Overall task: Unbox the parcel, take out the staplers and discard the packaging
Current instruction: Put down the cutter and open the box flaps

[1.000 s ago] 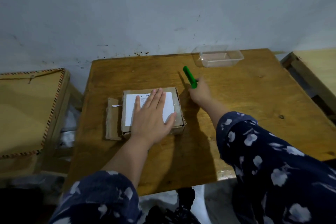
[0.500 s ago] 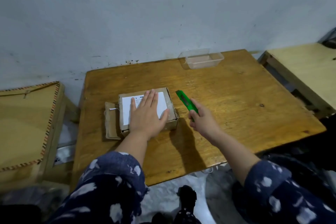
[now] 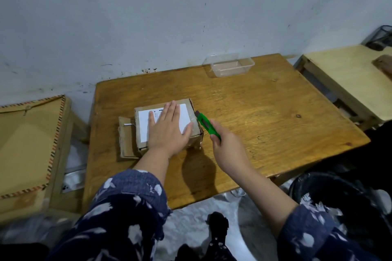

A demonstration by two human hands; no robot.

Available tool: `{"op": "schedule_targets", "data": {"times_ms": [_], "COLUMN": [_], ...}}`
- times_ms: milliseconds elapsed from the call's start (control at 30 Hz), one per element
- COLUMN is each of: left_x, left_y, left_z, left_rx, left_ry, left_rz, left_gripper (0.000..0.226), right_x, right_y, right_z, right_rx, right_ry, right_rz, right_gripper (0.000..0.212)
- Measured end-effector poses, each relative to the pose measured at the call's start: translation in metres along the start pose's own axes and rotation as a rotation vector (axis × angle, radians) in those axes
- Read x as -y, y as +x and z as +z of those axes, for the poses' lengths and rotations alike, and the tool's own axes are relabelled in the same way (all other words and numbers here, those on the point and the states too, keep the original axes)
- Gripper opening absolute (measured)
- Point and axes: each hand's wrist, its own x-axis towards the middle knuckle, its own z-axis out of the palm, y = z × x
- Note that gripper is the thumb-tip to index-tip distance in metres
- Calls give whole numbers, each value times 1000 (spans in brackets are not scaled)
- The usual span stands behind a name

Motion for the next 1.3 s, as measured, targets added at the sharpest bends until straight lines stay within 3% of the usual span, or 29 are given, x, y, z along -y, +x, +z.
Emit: {"op": "schedule_targets", "data": {"times_ms": [967,1200,1300], "left_x": [-2,-1,-1], "left_y": [0,-1,-2], "left_z": [-2,-2,-2], "left_rx": [30,46,48], "left_ry": [18,17,24], "left_rz": [-3,1,5], "left_gripper": [73,75,74], "right_x": [0,-19,-26], "right_y": [-22,-11,3], "right_z": [-1,-18,-20], "right_rx": [20,-122,-194], "right_ry": [-74,142,291], "right_rz": [-8,74,152], "right_gripper": [48,36,40]}}
